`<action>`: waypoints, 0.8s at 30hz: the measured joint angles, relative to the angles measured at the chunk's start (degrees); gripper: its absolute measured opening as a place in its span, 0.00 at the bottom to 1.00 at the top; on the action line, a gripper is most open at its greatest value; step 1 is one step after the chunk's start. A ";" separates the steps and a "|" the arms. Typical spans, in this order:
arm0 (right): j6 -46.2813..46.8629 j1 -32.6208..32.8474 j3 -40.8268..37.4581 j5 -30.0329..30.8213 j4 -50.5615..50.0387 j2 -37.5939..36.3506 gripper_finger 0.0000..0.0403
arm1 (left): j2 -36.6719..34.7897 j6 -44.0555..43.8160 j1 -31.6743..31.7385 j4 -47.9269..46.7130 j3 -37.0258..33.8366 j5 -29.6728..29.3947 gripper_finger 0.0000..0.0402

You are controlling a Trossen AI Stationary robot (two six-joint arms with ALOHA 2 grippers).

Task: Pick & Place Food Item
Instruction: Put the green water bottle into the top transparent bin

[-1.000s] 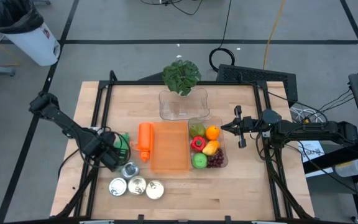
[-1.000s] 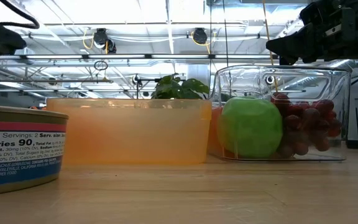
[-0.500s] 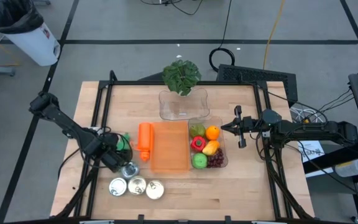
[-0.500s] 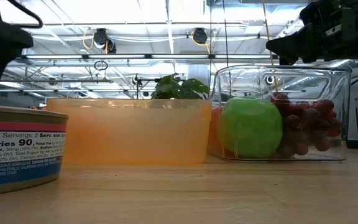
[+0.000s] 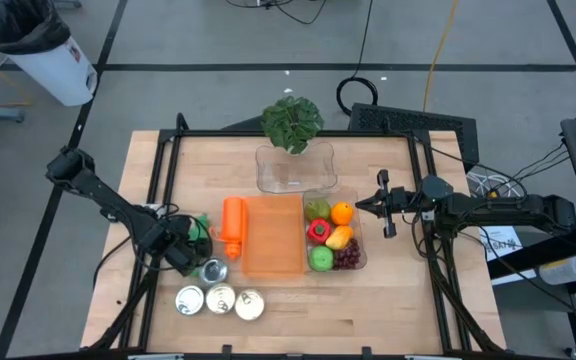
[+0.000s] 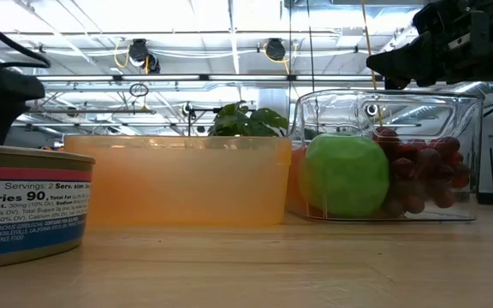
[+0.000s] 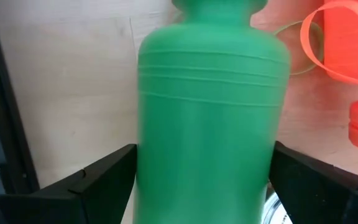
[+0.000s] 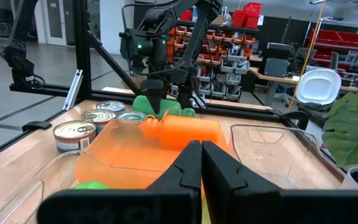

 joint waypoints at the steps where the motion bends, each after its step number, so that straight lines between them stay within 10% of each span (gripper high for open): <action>1: 0.02 0.00 0.00 0.00 0.00 0.00 0.00 | -0.01 0.03 0.00 0.39 -0.27 -0.41 0.88; 13: 0.01 0.00 0.00 0.00 -0.01 0.02 0.00 | 0.04 -0.29 0.02 1.24 -2.79 -1.20 0.86; 24: 0.02 0.00 0.00 0.00 0.00 0.02 0.00 | -1.96 -0.20 0.00 -1.50 -1.92 -4.47 0.48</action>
